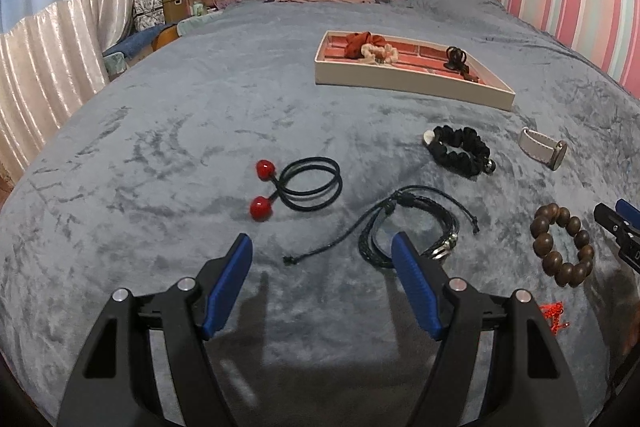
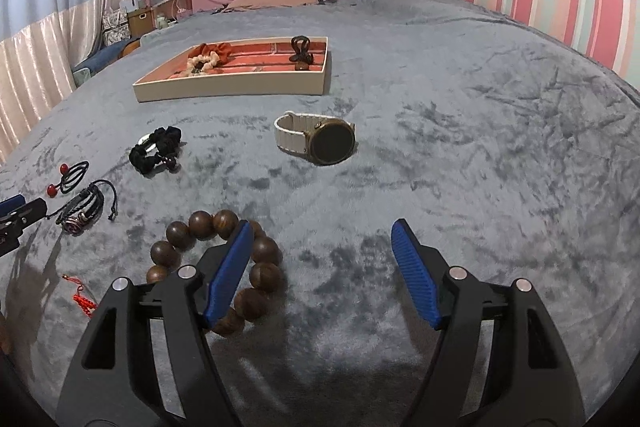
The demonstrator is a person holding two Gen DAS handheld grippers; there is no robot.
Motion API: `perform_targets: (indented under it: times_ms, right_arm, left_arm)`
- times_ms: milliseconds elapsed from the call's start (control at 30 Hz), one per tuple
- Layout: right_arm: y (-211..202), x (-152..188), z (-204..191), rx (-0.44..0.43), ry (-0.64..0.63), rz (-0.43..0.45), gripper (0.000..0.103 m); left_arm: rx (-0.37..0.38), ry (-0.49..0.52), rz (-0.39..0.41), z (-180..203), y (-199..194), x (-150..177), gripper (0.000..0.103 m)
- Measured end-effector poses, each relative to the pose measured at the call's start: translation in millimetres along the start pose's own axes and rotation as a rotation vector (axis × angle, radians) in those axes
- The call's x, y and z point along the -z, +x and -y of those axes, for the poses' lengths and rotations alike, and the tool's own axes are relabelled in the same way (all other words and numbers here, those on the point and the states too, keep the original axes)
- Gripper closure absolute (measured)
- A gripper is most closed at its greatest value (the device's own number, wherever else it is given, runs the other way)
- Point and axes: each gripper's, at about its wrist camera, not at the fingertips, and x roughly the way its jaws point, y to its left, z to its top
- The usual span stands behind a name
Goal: Organize jewelry
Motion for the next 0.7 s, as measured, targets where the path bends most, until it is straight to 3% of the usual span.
perform_targets:
  times_ms: [400, 700]
  right_arm:
    - [20.0, 2.3, -14.4, -0.009, -0.042, -0.043, 0.032]
    - [30.0, 5.8, -17.1, -0.008, -0.05, -0.076, 0.033]
  left_arm:
    - [0.044, -0.042, -0.065, -4.9, 27.5, -7.4, 0.032]
    - [0.044, 0.015, -0.087, 9.4, 40.5, -10.1, 0.032]
